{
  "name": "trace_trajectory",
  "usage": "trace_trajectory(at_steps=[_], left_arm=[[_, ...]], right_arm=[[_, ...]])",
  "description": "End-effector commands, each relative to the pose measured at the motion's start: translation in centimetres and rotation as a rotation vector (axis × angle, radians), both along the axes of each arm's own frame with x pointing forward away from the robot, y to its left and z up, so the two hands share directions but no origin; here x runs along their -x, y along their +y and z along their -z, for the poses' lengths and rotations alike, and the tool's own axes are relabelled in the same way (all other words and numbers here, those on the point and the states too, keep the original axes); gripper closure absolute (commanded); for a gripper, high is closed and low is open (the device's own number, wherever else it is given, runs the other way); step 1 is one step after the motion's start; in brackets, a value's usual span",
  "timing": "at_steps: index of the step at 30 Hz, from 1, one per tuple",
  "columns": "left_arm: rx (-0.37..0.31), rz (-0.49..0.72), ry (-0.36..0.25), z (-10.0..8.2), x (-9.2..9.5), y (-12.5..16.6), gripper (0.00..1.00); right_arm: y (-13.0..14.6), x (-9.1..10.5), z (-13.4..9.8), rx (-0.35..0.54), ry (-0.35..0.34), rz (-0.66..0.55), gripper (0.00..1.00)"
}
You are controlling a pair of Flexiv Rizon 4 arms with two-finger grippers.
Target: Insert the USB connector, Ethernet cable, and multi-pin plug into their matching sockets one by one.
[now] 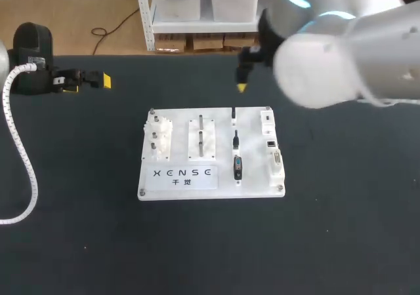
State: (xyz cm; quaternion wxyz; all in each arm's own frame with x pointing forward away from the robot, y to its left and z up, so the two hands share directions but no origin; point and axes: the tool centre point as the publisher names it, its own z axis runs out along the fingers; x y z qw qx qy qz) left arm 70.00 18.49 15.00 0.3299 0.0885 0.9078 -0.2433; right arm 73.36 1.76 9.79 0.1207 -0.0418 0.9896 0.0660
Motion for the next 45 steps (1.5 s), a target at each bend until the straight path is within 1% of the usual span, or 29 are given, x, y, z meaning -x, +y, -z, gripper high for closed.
trace_trajectory(at_steps=[1, 3, 5, 7, 8, 10, 13, 15, 19, 34, 36, 38, 40, 42, 45], left_arm=[[0.000, 0.000, 0.000, 0.0, 0.0, 0.0, 0.00], [0.000, 0.000, 0.000, 0.0, 0.0, 0.0, 0.00], [0.000, 0.000, 0.000, 0.0, 0.0, 0.0, 0.00], [0.000, 0.000, 0.000, 0.0, 0.0, 0.0, 0.00], [0.000, 0.000, 0.000, 0.0, 0.0, 0.0, 0.00], [0.000, 0.000, 0.000, 0.0, 0.0, 0.0, 0.00], [0.000, 0.000, 0.000, 0.0, 0.0, 0.0, 0.00], [0.000, 0.000, 0.000, 0.0, 0.0, 0.0, 0.00], [0.000, 0.000, 0.000, 0.0, 0.0, 0.0, 0.00], [0.000, 0.000, 0.000, 0.0, 0.0, 0.0, 0.00], [0.000, 0.000, 0.000, 0.0, 0.0, 0.0, 0.00], [0.000, 0.000, 0.000, 0.0, 0.0, 0.0, 0.00], [0.000, 0.000, 0.000, 0.0, 0.0, 0.0, 0.00], [0.000, 0.000, 0.000, 0.0, 0.0, 0.0, 0.00], [0.000, 0.000, 0.000, 0.0, 0.0, 0.0, 0.00]], right_arm=[[2.4, -0.7, 2.3, 0.141, 0.036, 0.052, 0.00], [3.1, -0.5, 2.9, 0.147, 0.043, 0.063, 0.00], [3.6, -0.4, 3.4, 0.140, 0.065, 0.075, 0.00], [4.0, -0.5, 4.0, 0.153, 0.082, 0.086, 0.00], [4.1, -0.5, 4.2, 0.152, 0.085, 0.089, 0.00], [4.3, -0.7, 4.7, 0.145, 0.112, 0.105, 0.00], [4.6, -0.9, 5.2, 0.148, 0.121, 0.119, 0.00], [4.7, -1.0, 5.5, 0.132, 0.142, 0.134, 0.00], [4.7, -1.0, 5.5, 0.065, 0.139, 0.155, 0.00], [4.7, -1.0, 5.5, 0.065, 0.139, 0.155, 0.00], [4.1, -0.6, 5.5, 0.038, 0.157, 0.094, 0.00], [3.8, -0.6, 5.7, 0.031, 0.153, 0.072, 0.00], [3.7, -1.0, 6.2, 0.010, 0.174, 0.064, 0.00], [3.7, -1.6, 6.6, 0.001, 0.186, 0.083, 0.00], [3.9, -2.1, 6.8, 0.018, 0.178, 0.076, 0.00]])
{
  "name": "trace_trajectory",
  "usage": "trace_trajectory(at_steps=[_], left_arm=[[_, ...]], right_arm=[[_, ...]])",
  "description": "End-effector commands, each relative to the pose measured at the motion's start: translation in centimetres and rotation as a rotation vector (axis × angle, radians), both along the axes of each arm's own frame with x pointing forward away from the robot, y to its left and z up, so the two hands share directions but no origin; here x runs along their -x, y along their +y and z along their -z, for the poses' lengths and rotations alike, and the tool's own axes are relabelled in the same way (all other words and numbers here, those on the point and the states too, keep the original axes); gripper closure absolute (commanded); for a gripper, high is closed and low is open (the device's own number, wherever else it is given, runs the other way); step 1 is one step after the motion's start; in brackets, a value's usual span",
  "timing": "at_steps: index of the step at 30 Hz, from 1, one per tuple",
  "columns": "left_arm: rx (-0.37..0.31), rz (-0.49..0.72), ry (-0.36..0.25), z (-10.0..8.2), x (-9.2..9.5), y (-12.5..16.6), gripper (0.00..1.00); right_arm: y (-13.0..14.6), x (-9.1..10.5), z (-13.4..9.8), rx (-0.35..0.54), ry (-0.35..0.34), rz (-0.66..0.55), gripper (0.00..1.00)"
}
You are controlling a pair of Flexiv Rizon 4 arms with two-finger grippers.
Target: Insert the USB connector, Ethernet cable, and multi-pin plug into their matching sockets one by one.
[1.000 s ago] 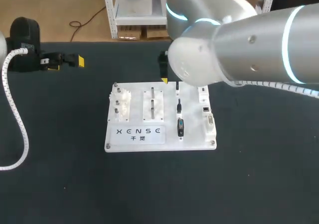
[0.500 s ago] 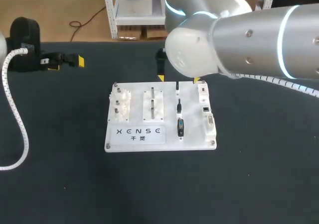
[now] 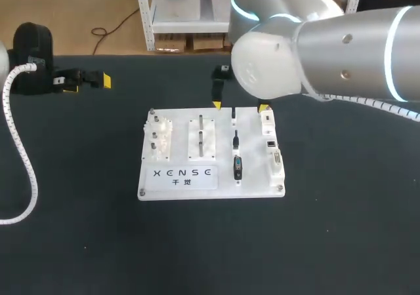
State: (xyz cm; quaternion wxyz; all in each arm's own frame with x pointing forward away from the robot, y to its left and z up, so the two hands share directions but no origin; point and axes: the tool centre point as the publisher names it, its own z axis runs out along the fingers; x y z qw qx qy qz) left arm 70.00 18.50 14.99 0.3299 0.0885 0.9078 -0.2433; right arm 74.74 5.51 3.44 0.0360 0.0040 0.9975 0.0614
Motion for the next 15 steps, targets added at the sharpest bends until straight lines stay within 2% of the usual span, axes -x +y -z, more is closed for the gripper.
trace_trajectory(at_steps=[1, 7, 11, 15], left_arm=[[0.000, 0.000, 0.000, 0.0, 0.0, 0.0, 0.00], [0.000, 0.000, 0.000, 0.0, 0.0, 0.0, 0.00], [0.000, 0.000, 0.000, 0.0, 0.0, 0.0, 0.00], [0.000, 0.000, 0.000, 0.0, 0.0, 0.0, 0.00]], right_arm=[[0.3, -0.8, 0.6, 0.035, -0.011, -0.018, 0.00], [0.8, -0.5, 1.1, 0.123, -0.044, -0.052, 0.00], [0.8, -0.4, 1.4, 0.137, -0.029, -0.033, 0.01], [0.7, -0.4, 1.7, 0.137, -0.018, 0.003, 0.39]])
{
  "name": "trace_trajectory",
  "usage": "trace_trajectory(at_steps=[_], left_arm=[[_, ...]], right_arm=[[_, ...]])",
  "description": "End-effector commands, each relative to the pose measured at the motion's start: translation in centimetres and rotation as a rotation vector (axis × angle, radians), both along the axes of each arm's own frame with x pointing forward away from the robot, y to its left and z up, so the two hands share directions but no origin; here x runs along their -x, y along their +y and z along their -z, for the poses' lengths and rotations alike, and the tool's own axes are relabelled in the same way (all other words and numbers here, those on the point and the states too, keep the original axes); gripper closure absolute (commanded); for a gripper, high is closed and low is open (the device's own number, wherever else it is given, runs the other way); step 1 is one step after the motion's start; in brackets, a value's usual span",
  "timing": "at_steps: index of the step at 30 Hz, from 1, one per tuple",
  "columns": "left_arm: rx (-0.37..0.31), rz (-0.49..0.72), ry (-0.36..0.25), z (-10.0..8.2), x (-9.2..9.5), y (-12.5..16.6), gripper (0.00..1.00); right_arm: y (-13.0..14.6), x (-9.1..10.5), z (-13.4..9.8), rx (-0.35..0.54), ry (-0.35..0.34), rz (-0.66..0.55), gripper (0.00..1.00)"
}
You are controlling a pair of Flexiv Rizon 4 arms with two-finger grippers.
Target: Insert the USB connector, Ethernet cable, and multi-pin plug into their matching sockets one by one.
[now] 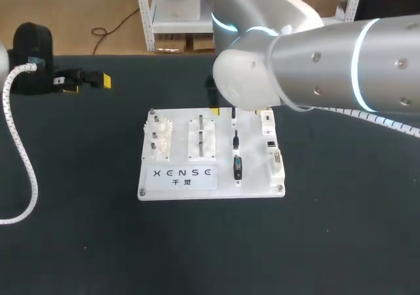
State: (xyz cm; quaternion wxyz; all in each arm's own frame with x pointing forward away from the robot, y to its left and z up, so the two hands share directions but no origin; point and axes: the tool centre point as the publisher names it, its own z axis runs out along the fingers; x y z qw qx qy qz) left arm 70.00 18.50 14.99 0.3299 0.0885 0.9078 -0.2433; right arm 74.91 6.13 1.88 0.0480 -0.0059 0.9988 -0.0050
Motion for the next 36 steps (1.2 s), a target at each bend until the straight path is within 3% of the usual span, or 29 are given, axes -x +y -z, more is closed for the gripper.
trace_trajectory(at_steps=[1, 10, 13, 15, 23, 36], left_arm=[[0.000, 0.000, 0.000, 0.0, 0.0, 0.0, 0.00], [0.000, 0.000, 0.000, 0.0, 0.0, 0.0, 0.00], [0.000, 0.000, 0.000, 0.0, 0.0, 0.0, 0.00], [0.000, 0.000, 0.000, 0.0, 0.0, 0.0, 0.00], [0.000, 0.000, 0.000, 0.0, 0.0, 0.0, 0.00], [0.000, 0.000, 0.000, 0.0, 0.0, 0.0, 0.00]], right_arm=[[0.0, -0.3, 0.1, -0.002, 0.012, 0.025, 0.47], [0.0, -0.5, 0.0, -0.033, 0.034, 0.051, 0.71], [0.1, -0.5, 0.0, -0.033, 0.034, 0.051, 0.95], [0.2, -0.5, 0.1, -0.033, 0.035, 0.048, 1.00], [0.6, -0.1, -0.6, -0.026, -0.010, 0.007, 1.00], [-0.8, 0.3, -3.8, -0.057, -0.106, 0.027, 1.00]])
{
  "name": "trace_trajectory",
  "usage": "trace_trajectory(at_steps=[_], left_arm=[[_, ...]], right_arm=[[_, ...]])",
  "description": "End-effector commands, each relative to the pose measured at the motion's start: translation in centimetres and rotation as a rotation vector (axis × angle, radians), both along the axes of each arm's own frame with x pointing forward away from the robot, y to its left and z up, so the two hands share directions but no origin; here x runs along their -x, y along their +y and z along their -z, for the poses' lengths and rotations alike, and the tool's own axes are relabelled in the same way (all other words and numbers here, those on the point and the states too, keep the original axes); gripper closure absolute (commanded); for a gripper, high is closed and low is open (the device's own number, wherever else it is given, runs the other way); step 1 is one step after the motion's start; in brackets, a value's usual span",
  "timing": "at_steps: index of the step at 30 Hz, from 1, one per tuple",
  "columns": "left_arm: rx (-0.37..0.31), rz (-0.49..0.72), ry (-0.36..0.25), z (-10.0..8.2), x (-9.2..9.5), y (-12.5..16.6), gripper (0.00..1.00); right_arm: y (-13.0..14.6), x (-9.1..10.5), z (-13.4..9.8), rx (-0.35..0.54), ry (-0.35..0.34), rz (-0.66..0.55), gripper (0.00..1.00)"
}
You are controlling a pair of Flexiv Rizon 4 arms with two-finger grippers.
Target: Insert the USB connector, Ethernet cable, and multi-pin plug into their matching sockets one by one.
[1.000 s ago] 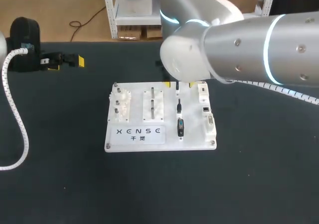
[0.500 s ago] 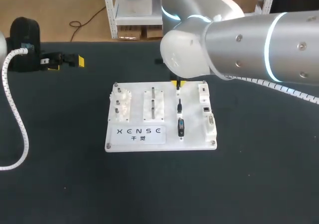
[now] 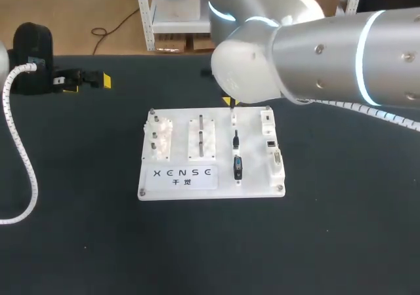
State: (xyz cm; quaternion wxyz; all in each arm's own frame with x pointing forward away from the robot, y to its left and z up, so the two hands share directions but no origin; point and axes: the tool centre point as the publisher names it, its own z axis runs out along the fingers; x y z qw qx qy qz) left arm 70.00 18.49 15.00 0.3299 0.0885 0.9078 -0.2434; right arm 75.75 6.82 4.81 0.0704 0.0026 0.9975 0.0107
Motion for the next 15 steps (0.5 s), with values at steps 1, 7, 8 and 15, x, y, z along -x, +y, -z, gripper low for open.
trace_trajectory(at_steps=[1, 7, 8, 15], left_arm=[[0.000, 0.000, 0.000, 0.0, 0.0, 0.0, 0.00], [0.000, 0.000, 0.000, 0.0, 0.0, 0.0, 0.00], [0.000, 0.000, 0.000, 0.0, 0.0, 0.0, 0.00], [0.000, 0.000, 0.000, 0.0, 0.0, 0.0, 0.00]], right_arm=[[-1.7, 1.1, -1.0, -0.025, -0.061, 0.015, 1.00], [-4.1, 1.5, -1.0, -0.017, -0.071, 0.020, 1.00], [-4.5, 1.6, -0.9, -0.012, -0.074, 0.014, 1.00], [-6.8, 2.0, -0.3, 0.013, -0.063, 0.024, 1.00]])
